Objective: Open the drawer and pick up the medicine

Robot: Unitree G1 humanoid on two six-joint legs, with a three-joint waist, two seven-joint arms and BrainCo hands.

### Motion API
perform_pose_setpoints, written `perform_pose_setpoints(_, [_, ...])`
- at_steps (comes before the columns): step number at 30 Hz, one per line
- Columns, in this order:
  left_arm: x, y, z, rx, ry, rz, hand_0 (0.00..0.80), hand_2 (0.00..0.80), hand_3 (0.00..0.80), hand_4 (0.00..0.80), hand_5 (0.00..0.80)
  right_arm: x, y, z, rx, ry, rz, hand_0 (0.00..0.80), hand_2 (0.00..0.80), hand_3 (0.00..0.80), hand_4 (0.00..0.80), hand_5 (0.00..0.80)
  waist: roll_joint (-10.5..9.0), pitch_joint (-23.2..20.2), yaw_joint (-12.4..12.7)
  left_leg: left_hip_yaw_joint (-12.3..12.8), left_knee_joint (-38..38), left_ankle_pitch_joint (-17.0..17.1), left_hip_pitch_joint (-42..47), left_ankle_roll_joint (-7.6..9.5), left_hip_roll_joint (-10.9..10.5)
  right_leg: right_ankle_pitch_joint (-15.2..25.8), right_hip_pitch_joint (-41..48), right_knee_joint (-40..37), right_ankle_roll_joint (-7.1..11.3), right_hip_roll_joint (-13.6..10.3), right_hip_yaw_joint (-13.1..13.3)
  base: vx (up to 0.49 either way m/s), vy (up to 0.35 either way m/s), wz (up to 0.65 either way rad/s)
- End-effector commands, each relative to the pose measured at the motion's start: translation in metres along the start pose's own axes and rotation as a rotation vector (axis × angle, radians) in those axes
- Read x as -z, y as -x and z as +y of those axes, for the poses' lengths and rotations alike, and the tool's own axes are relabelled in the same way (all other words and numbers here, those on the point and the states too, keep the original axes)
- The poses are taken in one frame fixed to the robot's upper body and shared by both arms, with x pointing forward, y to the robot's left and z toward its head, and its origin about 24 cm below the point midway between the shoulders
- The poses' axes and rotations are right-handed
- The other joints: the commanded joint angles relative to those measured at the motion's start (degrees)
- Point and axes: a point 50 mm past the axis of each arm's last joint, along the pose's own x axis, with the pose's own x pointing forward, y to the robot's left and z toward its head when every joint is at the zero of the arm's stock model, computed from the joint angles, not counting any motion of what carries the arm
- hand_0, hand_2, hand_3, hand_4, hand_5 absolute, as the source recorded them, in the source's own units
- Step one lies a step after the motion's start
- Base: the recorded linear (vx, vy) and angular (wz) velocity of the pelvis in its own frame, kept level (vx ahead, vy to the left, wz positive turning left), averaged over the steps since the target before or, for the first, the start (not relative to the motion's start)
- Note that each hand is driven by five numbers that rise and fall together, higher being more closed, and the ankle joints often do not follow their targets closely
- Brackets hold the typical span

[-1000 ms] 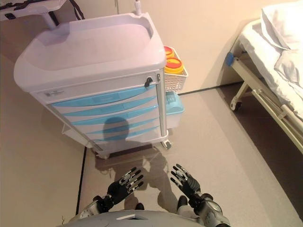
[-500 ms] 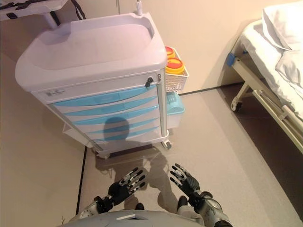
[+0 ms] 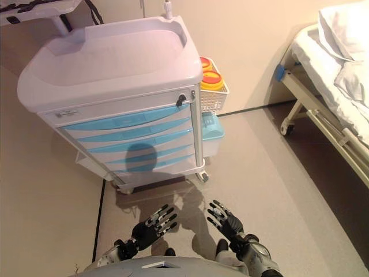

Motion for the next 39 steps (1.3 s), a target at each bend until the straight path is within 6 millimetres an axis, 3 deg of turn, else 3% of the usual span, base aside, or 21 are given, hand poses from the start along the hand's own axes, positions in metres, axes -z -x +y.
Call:
perform_pose_setpoints(1, [-0.005,-0.013,-0.009,0.064,0.021,-0.025,0.000,0.000,0.000,0.000,0.000,-0.012,-0.013,0.013,-0.069,0.014,-0.043,0.000,0.000,0.000,0.000,0.000,-0.51,0.89,-0.33,-0.88,0.30,-2.79,-3.82,1.28,-3.19,-10.73,2.01,8.28,3.44,-0.84,0.28,0.000,0.000,0.00])
perform_pose_setpoints(26, [-0.001,-0.012,-0.007,0.066,0.233,-0.115,0.000,0.000,0.000,0.000,0.000,-0.008,-0.007,0.008,-0.045,-0.007,-0.044,0.000,0.000,0.000,0.000,0.000,-0.59,2.75,-1.04,-0.05,0.30,-2.61,-4.88,1.40,-2.92,-10.52,0.21,9.40,3.71,-1.42,0.81,0.011,0.008,-0.01])
perform_pose_setpoints(33, [-0.022,-0.024,-0.018,0.123,0.248,-0.216,0.000,0.000,0.000,0.000,0.000,-0.015,-0.007,0.008,-0.055,0.004,-0.069,0.000,0.000,0.000,0.000,0.000,-0.59,5.90,-1.63,0.00,1.31,-2.34,-7.58,1.70,-2.96,-10.52,-3.60,11.49,3.47,-2.06,1.56,-0.016,0.054,-0.07])
perform_pose_setpoints(39, [-0.050,-0.039,-0.035,0.200,0.276,-0.361,0.000,0.000,0.000,0.000,0.000,-0.029,-0.010,0.012,-0.072,0.036,-0.098,0.000,0.000,0.000,0.000,0.000,-0.62,10.36,-2.87,0.67,7.70,-3.89,-12.41,2.54,-4.01,-10.71,-8.57,15.68,2.94,-2.99,3.39,-0.040,0.096,-0.05])
